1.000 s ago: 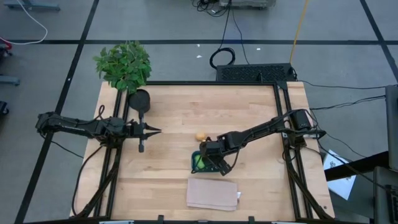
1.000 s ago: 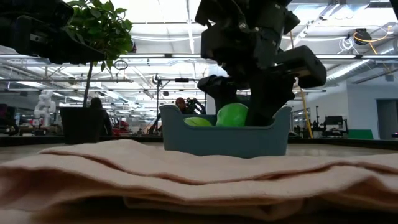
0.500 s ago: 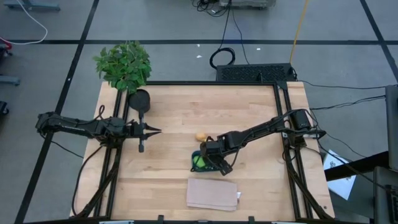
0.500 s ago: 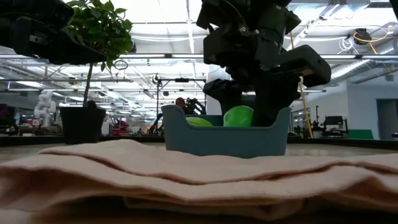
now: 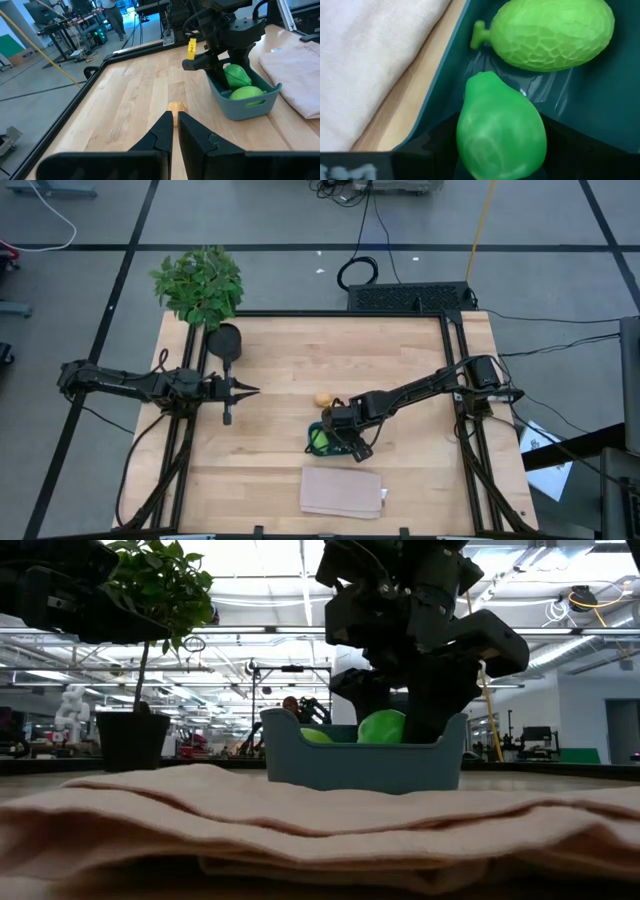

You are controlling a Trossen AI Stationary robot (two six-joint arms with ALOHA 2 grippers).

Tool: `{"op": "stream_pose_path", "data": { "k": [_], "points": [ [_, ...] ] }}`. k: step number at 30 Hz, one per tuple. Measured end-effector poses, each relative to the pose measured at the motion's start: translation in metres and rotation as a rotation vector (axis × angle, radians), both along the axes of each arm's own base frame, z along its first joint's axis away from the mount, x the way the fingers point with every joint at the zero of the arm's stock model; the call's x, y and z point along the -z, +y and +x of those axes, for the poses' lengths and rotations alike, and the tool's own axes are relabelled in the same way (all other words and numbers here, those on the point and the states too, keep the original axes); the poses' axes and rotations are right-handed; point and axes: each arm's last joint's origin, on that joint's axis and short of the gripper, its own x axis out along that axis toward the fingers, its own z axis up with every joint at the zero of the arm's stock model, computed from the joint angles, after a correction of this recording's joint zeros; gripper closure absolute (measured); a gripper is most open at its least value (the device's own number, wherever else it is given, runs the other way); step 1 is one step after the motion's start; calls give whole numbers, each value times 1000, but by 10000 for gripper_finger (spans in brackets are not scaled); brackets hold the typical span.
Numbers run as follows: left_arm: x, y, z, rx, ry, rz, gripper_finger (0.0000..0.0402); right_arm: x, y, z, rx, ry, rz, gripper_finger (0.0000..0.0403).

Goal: Pick and placing Produce into tupperware
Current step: Put the green pear into the blue bin

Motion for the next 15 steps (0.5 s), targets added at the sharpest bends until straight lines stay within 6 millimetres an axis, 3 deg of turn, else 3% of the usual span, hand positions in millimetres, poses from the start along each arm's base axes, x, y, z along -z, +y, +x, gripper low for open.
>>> {"op": "stream_pose_path", "data": {
  "k": [15],
  "points": [
    [0, 0, 0, 0, 0, 0, 371, 0, 0, -1, -31, -1, -18, 183]
  ]
}}
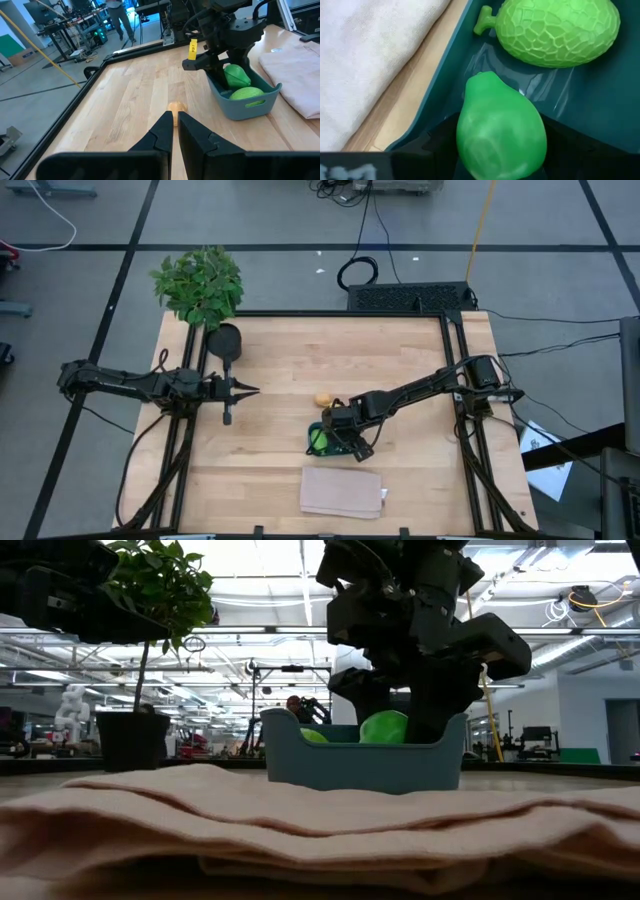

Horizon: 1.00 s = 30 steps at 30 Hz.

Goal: Pick and placing Produce into tupperware
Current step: Put the green pear into the blue bin

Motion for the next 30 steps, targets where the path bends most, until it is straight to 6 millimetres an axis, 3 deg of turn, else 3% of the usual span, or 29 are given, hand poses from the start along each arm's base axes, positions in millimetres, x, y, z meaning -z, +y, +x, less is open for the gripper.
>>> {"op": "stream_pose_path", "data": {
  "k": [11, 20, 30],
  "points": [
    [0, 0, 0, 0, -1, 0, 371, 0, 0, -1, 6, 9, -4, 182],
    [0, 0, 0, 0, -1, 0, 371, 1, -1, -1, 43, 18, -18, 140],
    [0, 0, 0, 0, -1, 0, 371, 0, -2, 0, 50, -3, -42, 136]
  ]
}}
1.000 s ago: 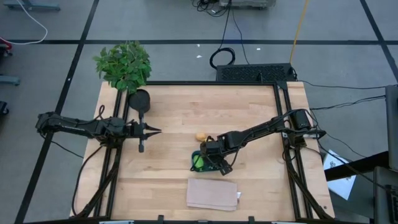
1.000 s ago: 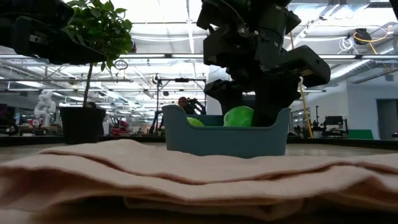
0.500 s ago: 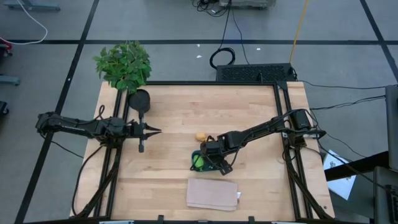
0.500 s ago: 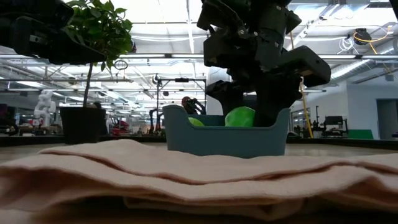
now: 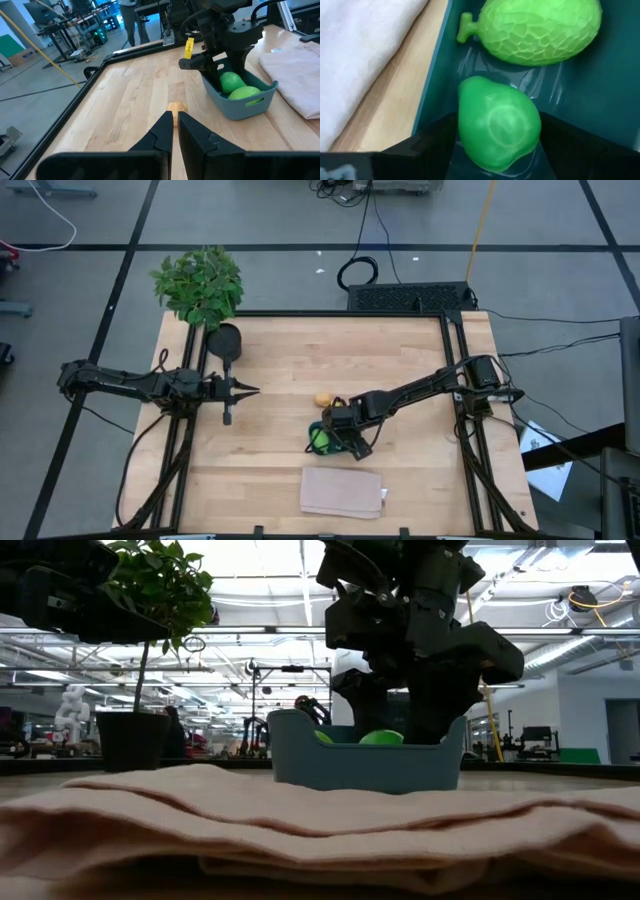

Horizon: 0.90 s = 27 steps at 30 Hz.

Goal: Pick and placing Produce into tupperware
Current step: Put the green pear into the blue bin, then adjust the blue bin

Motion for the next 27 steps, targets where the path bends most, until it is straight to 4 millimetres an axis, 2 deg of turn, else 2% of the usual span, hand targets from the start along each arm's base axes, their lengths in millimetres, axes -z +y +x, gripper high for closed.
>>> {"op": "stream_pose_path", "data": {
  "k": [7, 10, 17, 21, 27],
  "points": [
    [0, 0, 0, -1, 0, -4, 371, -15, -1, 2, 12, -55, -15, 136],
    [1, 0, 0, -1, 5, -4, 371, -19, 0, 2, 11, -23, -24, 136],
    [1, 0, 0, -5, 4, -26, 371, -35, -3, -3, 50, -23, -146, 142],
    [1, 0, 0, -16, 1, -77, 371, -48, -5, -7, 62, -52, -162, 175],
    [1, 0, 0, -14, 2, -65, 371, -65, -14, -10, 84, -110, -152, 262]
  ]
}}
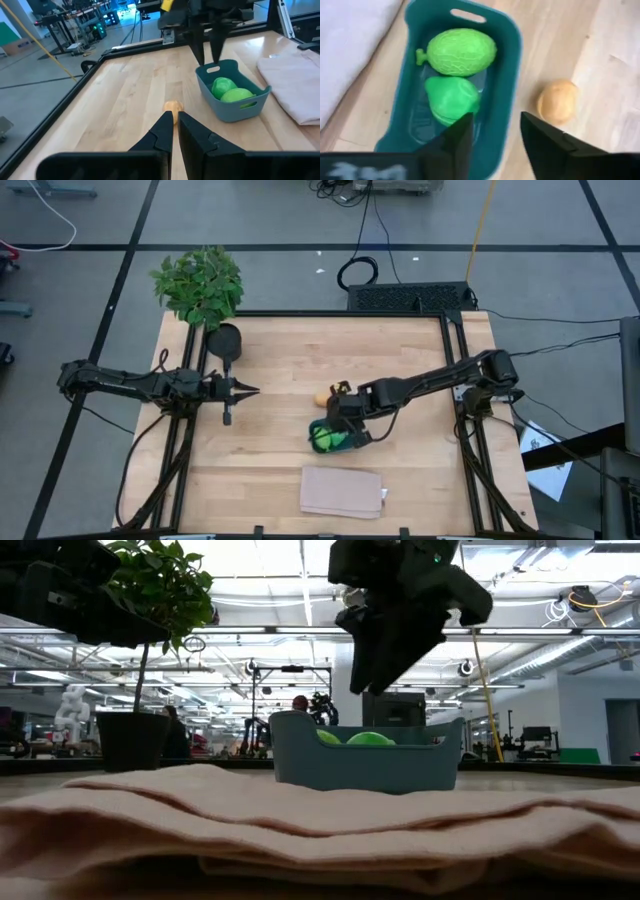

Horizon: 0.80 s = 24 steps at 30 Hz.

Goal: Pick and placing Produce into tupperware
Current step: Adjust the blue bin

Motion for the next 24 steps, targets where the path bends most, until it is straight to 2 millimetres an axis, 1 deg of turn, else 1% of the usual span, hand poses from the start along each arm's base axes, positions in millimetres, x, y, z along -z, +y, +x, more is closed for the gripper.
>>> {"op": "stream_pose_path", "data": {
  "k": [3, 6, 7, 10, 13, 15, 19, 24],
  "points": [
    [0, 0, 0, 2, 1, 7, 371, 0, -7, -3, 17, 5, -1, 320],
    [1, 0, 0, 2, 12, 9, 371, 12, -13, -7, 11, 32, -14, 383],
    [1, 0, 0, 2, 15, 9, 371, 18, -14, -9, 11, 49, -20, 392],
    [2, 0, 0, 2, 23, 10, 371, 30, -21, -11, 39, 33, -32, 393],
    [2, 0, -1, 2, 25, 13, 371, 36, -29, -17, 65, 18, -37, 401],
    [3, 0, -1, 3, 31, 16, 371, 37, -34, -19, 85, -22, -29, 401],
    [4, 0, -1, 4, 41, 19, 371, 30, -38, -24, 96, -65, -19, 402],
    [4, 0, -1, 4, 41, 23, 371, 23, -34, -27, 82, -84, -20, 403]
  ]
}}
